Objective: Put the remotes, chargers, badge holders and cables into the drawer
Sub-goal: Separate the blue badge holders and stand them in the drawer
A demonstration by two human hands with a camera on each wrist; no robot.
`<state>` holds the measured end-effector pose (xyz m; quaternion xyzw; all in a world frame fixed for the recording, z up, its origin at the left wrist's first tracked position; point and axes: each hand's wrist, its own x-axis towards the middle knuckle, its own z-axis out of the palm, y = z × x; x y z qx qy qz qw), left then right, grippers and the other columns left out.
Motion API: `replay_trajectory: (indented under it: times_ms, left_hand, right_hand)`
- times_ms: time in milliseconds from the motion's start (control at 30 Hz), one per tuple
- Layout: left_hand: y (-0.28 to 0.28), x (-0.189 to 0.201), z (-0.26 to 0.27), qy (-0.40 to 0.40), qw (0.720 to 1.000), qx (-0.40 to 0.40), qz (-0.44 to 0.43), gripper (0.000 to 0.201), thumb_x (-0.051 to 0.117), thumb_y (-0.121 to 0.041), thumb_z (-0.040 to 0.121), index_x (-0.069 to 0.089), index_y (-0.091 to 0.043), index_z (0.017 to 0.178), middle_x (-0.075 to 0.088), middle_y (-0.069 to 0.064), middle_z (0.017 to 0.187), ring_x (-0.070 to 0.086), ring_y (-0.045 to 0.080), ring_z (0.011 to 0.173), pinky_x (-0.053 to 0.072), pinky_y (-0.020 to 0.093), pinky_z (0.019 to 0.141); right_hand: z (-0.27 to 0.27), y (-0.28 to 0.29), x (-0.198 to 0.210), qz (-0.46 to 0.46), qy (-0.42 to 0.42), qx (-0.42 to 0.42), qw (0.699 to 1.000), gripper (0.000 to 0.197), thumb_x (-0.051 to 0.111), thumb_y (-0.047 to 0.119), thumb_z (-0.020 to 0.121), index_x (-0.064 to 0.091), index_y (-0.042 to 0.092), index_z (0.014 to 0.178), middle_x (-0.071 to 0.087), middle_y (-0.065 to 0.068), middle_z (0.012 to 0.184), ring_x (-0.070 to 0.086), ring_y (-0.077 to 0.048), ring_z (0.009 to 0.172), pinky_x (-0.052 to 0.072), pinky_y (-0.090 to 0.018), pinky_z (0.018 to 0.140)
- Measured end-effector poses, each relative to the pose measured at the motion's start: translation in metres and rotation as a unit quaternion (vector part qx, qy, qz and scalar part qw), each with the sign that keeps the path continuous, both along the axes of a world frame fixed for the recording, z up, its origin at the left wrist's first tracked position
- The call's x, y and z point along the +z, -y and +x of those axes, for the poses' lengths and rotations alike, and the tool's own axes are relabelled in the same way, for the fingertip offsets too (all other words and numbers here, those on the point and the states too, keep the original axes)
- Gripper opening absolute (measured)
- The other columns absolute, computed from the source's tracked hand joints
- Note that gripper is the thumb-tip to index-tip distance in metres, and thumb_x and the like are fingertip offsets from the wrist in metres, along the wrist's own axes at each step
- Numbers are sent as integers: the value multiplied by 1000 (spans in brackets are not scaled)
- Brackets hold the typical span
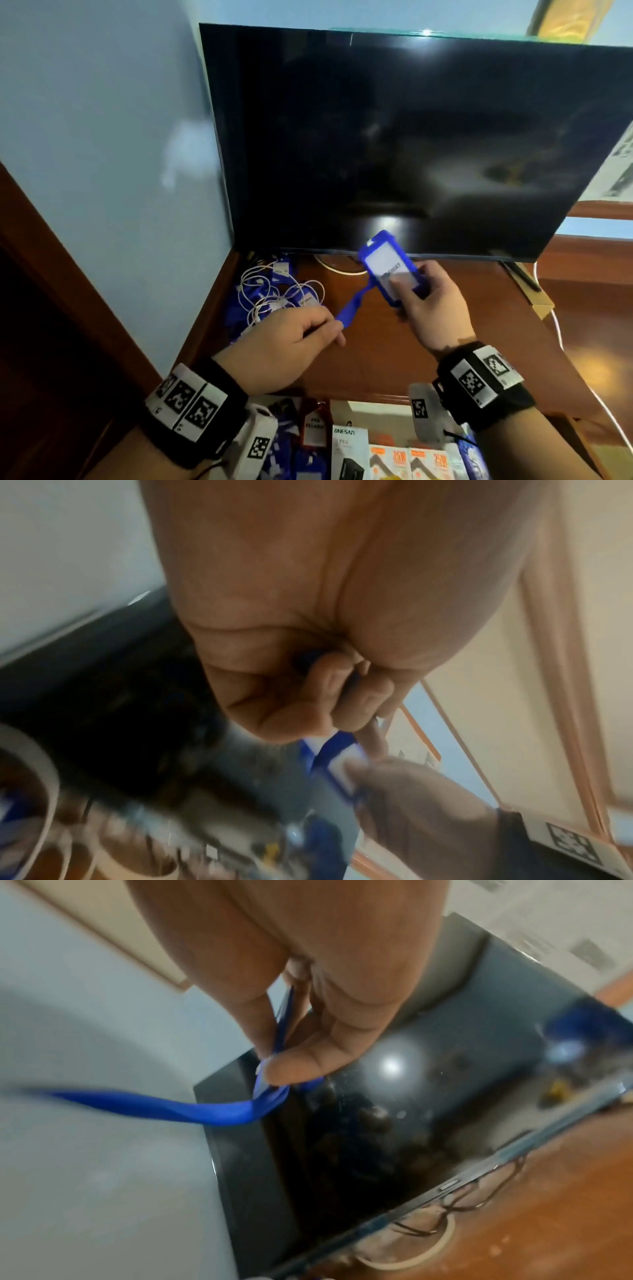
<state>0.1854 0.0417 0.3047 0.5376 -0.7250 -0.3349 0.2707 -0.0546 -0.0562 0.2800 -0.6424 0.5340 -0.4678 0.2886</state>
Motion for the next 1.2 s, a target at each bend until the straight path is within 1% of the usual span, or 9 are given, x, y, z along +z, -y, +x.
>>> replay_trajectory:
  times_ms: [167, 267, 433, 567, 667, 867, 1000, 1133, 1200]
  left_hand:
    - [1, 38, 8, 30, 993, 16, -116, 20, 59, -43, 102, 74, -33, 94, 69, -10, 76, 66, 9, 71, 52, 29, 65]
    - [16, 46, 17, 32, 988, 62, -137, 16, 64, -41, 100, 75, -31, 92, 70, -10, 75, 66, 8, 70, 48, 17, 60]
    - [52, 18, 42, 90, 984, 131, -84, 22, 64, -47, 98, 74, -29, 91, 73, -7, 82, 67, 4, 75, 53, 22, 68]
    - [53, -34, 44, 92, 990, 100, 33, 28, 66, -46, 96, 73, -24, 83, 71, -1, 79, 62, 8, 68, 53, 36, 72]
    - [32, -66, 32, 96, 989, 46, 102, 28, 65, -53, 95, 73, -30, 81, 68, -8, 72, 60, 6, 65, 51, 27, 66]
    - [-6, -49, 7, 21, 997, -23, 74, 23, 61, -42, 102, 68, -28, 84, 68, 6, 78, 60, 17, 68, 53, 43, 75]
    - [0, -1, 8, 53, 996, -5, -75, 22, 60, -38, 102, 68, -25, 87, 64, -4, 77, 61, 11, 74, 48, 29, 68]
    - [30, 11, 18, 97, 991, 42, -80, 22, 66, -37, 99, 67, -22, 83, 59, -8, 67, 55, 3, 61, 39, 16, 58]
    - [41, 1, 31, 104, 992, 73, -23, 23, 68, -41, 97, 69, -22, 84, 62, -9, 66, 56, 2, 57, 42, 16, 56]
  right_hand:
    - [3, -14, -28, 33, -229, 162, 959, 16, 72, 34, 92, 60, 43, 86, 67, 15, 79, 62, -1, 74, 43, -16, 64]
    - [12, -34, -33, 66, -261, 291, 918, 23, 75, 31, 91, 61, 50, 88, 66, 19, 85, 62, 1, 83, 44, -16, 71]
    - [13, -55, -25, 118, -61, 366, 921, 11, 81, 24, 86, 75, 27, 95, 71, 8, 88, 65, -8, 71, 52, -23, 66]
    - [15, -49, -7, 51, 147, 261, 953, 14, 78, 11, 80, 74, 9, 93, 71, -8, 75, 63, -21, 59, 55, -31, 56]
    - [11, -33, 4, -8, 190, 166, 968, 12, 76, 10, 85, 70, 5, 95, 69, -16, 75, 61, -27, 57, 55, -39, 56]
    - [-5, 1, -30, -9, -39, 54, 998, 13, 75, 25, 91, 65, 27, 85, 65, 5, 67, 58, -14, 59, 46, -20, 58]
    - [8, -19, -65, -9, -243, 154, 958, 4, 71, 30, 93, 70, 33, 94, 61, 15, 80, 61, -13, 78, 39, -17, 66]
    - [26, -54, -67, 25, -210, 362, 908, 23, 72, 30, 93, 65, 51, 87, 56, 15, 83, 57, -4, 80, 44, -19, 75]
    - [30, -57, -57, 57, -128, 368, 919, 32, 77, 22, 91, 67, 53, 88, 63, 12, 84, 62, -5, 79, 48, -17, 74]
